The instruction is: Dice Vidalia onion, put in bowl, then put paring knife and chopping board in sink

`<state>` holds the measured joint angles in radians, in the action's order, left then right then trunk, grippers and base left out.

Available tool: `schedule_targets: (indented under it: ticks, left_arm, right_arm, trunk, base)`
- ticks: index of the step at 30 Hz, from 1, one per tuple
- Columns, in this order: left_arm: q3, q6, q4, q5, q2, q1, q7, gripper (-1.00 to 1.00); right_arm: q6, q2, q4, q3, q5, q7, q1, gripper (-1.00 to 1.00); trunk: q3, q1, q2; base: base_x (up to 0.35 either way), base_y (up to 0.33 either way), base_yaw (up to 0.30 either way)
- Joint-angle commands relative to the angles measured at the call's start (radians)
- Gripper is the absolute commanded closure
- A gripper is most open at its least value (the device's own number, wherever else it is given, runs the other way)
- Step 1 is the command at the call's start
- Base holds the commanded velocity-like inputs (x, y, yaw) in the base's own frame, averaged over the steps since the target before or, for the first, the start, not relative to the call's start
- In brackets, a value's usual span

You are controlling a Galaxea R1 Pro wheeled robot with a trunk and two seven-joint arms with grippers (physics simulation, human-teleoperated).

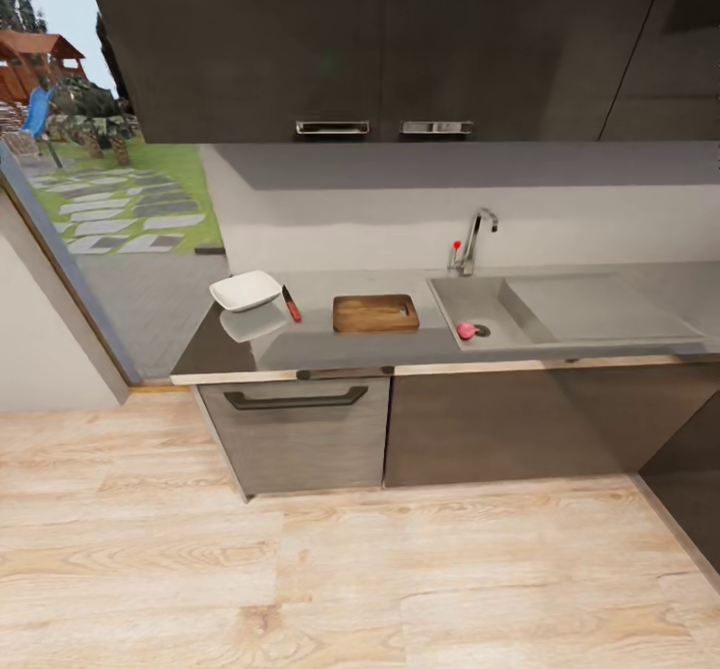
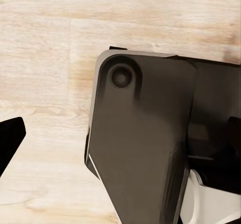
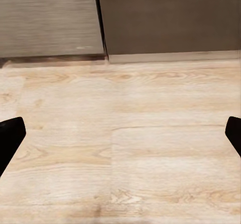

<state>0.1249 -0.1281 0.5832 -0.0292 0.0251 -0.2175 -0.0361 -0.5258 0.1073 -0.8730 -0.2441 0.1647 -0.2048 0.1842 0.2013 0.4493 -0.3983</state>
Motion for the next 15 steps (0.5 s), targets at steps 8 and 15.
schedule_targets:
  ticks: [8,15]
  left_arm:
    - [0.004,-0.001,0.001,-0.003,0.001,0.0,-0.004,-1.0]
    - [0.004,-0.002,0.003,-0.003,0.002,0.0,-0.004,-1.0]
  right_arm:
    - [-0.004,0.002,0.014,-0.006,0.007,-0.007,0.0,-1.0]
    - [-0.005,0.002,0.015,-0.006,0.007,-0.007,0.0,-1.0]
  trunk:
    - [-0.011,0.001,-0.002]
    - [-0.022,0.001,-0.002]
  base:
    - [0.0,0.0,0.0]
    - [0.0,0.0,0.0]
